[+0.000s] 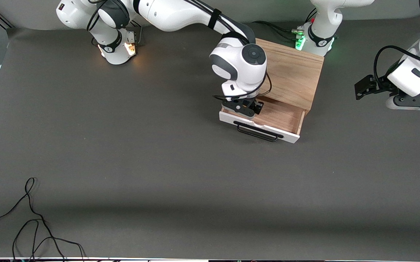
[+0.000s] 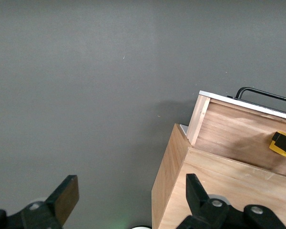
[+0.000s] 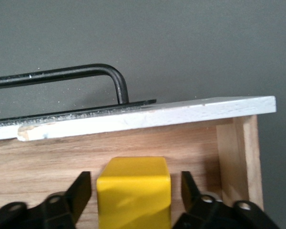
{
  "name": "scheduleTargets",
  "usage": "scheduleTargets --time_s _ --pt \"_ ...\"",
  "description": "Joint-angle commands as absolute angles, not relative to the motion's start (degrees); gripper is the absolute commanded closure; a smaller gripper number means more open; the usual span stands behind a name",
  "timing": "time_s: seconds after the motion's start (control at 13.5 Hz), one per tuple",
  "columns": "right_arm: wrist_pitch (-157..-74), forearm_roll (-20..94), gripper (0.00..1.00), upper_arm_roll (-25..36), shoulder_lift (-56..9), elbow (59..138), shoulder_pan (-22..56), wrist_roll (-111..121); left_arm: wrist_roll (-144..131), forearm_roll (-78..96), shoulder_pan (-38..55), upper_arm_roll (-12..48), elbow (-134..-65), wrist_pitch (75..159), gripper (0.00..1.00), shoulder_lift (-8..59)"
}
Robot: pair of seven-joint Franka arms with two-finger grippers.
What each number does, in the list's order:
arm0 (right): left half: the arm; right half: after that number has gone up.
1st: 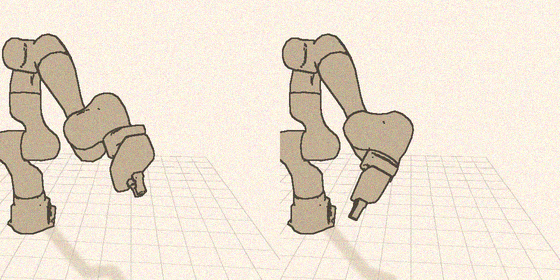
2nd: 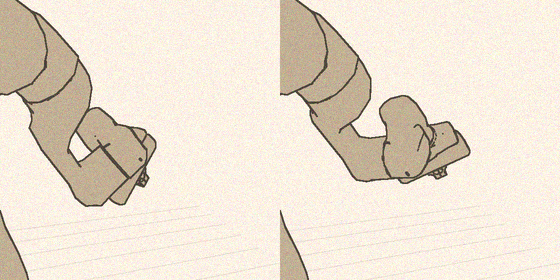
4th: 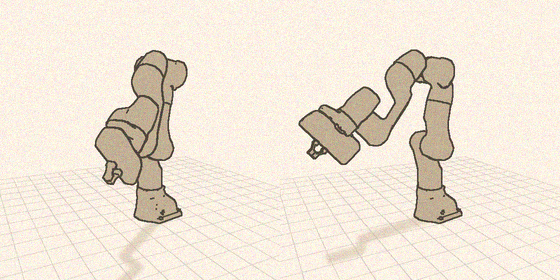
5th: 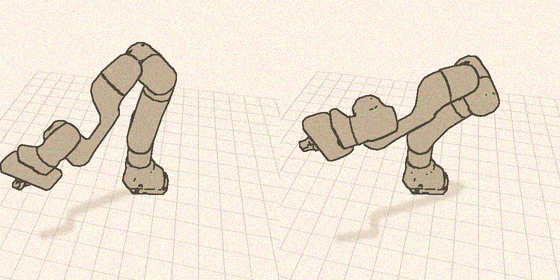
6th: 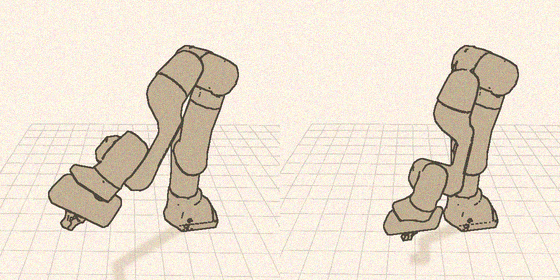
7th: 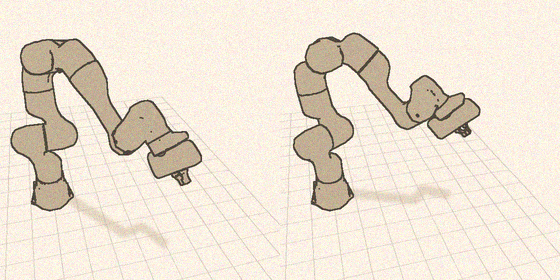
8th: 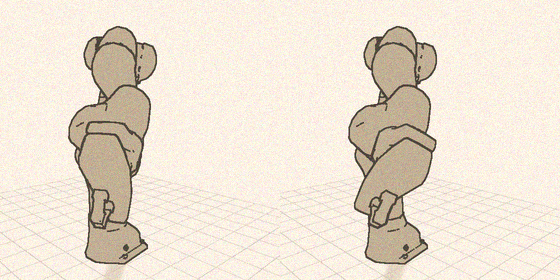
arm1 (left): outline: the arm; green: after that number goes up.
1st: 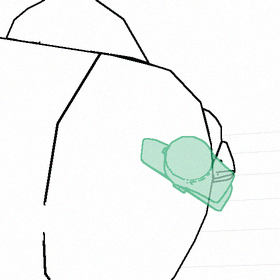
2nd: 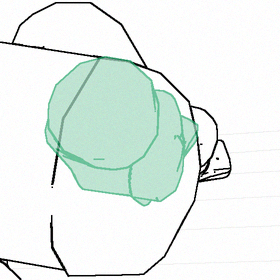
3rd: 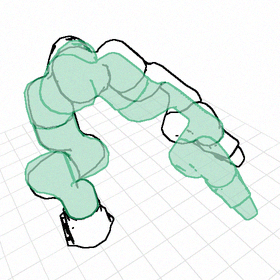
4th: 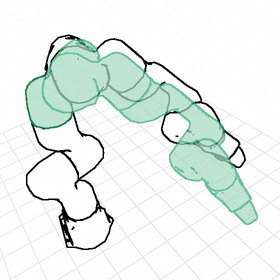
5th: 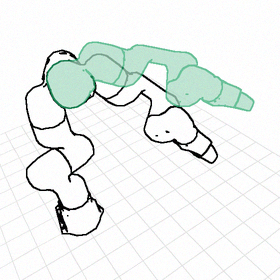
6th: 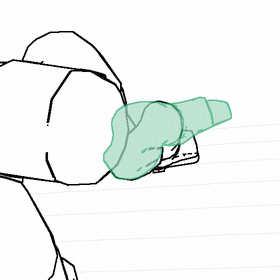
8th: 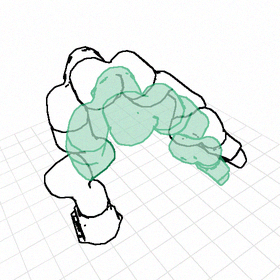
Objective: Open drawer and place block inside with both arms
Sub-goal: 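Lower the cube into the drawer and open the right gripper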
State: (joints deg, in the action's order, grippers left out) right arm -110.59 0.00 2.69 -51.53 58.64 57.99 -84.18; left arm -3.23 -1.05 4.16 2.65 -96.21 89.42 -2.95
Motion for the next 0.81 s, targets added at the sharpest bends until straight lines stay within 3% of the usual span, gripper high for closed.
scheduleTargets --time_s 0.0,0.44,0.74 --pt "-109.43 -0.79 0.0 2.72 -51.07 56.34 58.27 -85.69 -2.46 -0.62 3.87 2.9 -96.86 89.91 0.0 -3.52" --pt "-96.88 -0.53 0.0 3.42 -41.06 56.07 57.22 -84.99 -2.72 -0.7 4.04 2.99 -96.86 89.74 0.0 -3.52" --pt "-86.7 -0.44 0.0 3.43 -31.92 56.6 50.82 -73.79 -2.55 -0.62 4.04 2.9 -96.94 89.74 0.0 -3.52"
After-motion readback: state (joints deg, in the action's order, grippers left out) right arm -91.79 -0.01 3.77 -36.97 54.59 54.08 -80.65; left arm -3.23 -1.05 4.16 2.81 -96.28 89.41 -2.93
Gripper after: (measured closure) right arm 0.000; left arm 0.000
